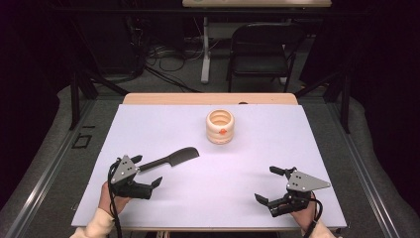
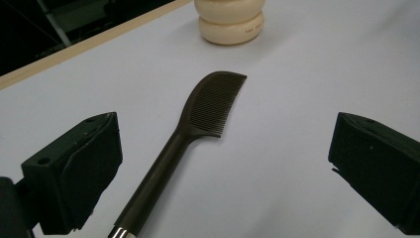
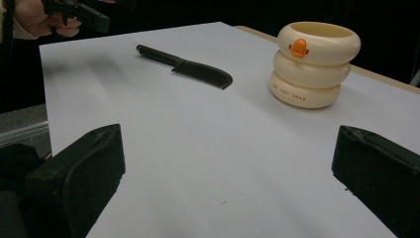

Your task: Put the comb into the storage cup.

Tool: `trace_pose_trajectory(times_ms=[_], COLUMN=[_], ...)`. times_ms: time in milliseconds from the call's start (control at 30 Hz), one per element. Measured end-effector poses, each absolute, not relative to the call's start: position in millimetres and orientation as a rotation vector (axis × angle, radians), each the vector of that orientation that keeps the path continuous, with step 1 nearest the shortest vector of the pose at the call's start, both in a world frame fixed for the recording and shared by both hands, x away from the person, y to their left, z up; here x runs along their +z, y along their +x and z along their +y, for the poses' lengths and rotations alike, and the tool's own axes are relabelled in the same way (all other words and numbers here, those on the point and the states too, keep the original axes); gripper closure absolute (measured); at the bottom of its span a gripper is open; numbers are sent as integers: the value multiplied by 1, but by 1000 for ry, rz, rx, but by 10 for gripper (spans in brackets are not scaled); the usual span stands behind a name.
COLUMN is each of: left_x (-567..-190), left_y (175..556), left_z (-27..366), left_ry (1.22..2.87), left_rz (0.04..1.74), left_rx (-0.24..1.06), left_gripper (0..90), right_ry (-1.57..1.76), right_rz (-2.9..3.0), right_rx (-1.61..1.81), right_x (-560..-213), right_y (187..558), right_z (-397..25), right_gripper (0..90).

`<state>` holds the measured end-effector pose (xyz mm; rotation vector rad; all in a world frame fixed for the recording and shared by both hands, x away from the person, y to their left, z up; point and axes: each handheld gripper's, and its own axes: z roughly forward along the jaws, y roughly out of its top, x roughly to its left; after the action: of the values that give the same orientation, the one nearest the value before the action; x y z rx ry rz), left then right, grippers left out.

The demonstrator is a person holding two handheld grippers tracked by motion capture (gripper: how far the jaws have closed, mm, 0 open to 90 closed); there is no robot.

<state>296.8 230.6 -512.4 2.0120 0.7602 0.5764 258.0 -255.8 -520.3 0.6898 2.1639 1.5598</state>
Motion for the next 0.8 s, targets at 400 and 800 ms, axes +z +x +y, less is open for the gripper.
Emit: trace_pose_trajectory(times_ms=[400,800], left_x=[-507,-499], left_y=[313,323], left_z=[230,223], left_ry=[2089,2162], left_rz=[777,745], left_rx=[576,589], left_gripper=[1,1], right_ry=[687,691], right_rz=[2168,2171], right_rx=[1556,1558], right_x=[-521,-521], right_y=[259,259], right_z=[-256,-255], right_gripper=[0,0])
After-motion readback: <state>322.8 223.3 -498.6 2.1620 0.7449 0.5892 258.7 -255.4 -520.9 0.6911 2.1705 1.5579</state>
